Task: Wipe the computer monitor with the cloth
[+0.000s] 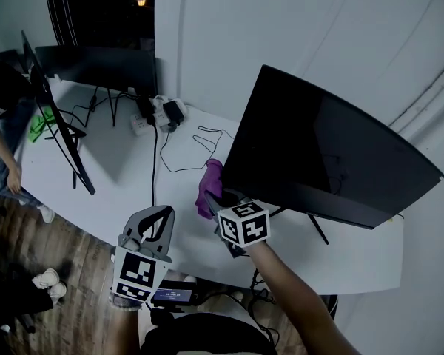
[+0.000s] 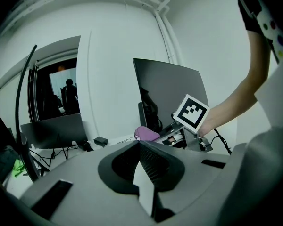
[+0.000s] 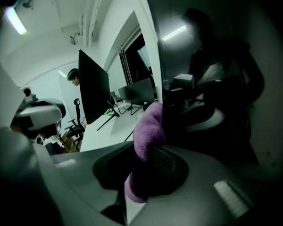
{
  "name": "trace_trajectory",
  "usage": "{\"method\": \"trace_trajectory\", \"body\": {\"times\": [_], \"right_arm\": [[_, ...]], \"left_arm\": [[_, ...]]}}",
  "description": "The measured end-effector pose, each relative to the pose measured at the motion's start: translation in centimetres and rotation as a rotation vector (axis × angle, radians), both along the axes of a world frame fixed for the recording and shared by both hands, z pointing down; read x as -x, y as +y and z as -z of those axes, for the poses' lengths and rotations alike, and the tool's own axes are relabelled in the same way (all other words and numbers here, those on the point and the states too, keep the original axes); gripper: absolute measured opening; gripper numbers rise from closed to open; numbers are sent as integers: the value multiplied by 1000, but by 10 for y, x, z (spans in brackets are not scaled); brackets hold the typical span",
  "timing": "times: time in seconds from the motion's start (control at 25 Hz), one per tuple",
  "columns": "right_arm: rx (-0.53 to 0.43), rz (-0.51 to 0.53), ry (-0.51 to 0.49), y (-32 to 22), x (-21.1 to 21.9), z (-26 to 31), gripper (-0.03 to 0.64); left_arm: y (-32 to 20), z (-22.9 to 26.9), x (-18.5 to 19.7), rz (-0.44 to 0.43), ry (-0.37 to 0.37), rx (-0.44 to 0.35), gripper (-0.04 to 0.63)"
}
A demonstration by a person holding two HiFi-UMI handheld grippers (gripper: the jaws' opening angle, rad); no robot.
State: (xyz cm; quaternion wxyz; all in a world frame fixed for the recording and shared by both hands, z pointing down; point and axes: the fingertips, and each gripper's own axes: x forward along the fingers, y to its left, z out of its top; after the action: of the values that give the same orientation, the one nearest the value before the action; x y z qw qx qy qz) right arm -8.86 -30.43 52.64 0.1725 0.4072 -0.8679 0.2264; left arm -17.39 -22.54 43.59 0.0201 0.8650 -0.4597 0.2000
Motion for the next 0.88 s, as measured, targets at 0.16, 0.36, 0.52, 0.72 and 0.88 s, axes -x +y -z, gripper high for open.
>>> {"method": "trace_trajectory", "body": {"times": [0.16,0.36,0.52,0.72,0.88], "right_arm": [[-1,-36,-76,-2,-2,17,69],[-33,-60,-134,-8,-3,43,69],[-64,-73,-174,-12,-5,66,69],[-109,-84,-219,-18,-7,95,69],[-143,-89,-253,-22,-8,118,69]], "left_arm": [[0,4,-3,-4,1,-9,6],[1,8,-5,-7,0,-18,6],[1,12,-7,-11,0,-25,6],[0,15,-11,-19,0,-36,6],[1,19,-14,-27,0,-43,6]]}}
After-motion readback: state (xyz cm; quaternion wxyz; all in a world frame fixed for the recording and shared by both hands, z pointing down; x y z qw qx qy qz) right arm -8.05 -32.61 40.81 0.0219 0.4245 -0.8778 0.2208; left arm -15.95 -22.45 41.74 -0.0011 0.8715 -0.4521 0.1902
